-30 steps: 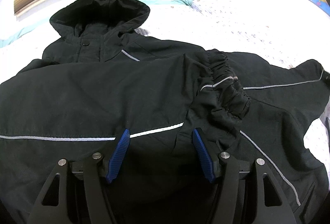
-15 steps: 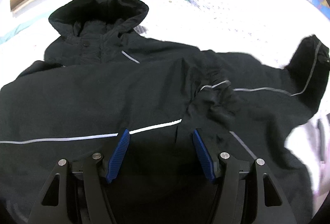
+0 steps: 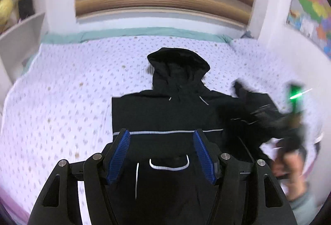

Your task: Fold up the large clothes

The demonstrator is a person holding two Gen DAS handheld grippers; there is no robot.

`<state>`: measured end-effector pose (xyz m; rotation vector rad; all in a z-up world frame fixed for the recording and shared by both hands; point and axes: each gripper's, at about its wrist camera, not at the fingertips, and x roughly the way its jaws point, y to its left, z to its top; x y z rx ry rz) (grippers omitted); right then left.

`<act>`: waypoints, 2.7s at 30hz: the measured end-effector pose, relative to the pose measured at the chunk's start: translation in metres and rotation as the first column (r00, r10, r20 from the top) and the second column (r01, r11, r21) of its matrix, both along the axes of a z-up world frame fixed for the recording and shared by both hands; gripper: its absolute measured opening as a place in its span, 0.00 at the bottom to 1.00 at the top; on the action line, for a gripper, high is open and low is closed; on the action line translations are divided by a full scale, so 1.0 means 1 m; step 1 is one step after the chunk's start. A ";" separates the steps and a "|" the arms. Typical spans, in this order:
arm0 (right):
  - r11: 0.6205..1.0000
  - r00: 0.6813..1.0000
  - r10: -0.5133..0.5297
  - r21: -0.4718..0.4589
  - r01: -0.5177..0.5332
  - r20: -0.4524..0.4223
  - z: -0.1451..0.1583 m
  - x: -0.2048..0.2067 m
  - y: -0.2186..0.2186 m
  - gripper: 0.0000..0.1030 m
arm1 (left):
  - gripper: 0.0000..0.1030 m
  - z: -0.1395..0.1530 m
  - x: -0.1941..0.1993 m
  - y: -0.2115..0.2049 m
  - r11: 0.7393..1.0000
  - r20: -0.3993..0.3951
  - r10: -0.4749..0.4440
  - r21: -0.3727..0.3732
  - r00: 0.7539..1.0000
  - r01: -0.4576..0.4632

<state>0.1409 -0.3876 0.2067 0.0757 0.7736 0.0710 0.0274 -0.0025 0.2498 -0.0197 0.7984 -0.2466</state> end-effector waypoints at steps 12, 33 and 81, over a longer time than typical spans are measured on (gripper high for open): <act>0.985 0.974 0.170 -0.006 -0.173 -0.147 -0.097 0.029 0.125 0.24 | 0.63 -0.044 -0.002 0.020 0.993 -0.073 -0.068 -0.104 0.995 0.060; 0.955 0.959 -0.279 0.118 0.272 0.047 -0.040 -0.058 -0.110 0.81 | 0.63 -0.177 0.117 -0.034 0.955 -0.242 -0.133 -0.291 0.961 0.058; 0.988 0.987 -0.155 0.021 0.156 -0.032 -0.067 -0.005 -0.041 0.82 | 0.54 -0.121 0.130 0.092 0.937 -0.078 -0.022 -0.348 0.997 -0.007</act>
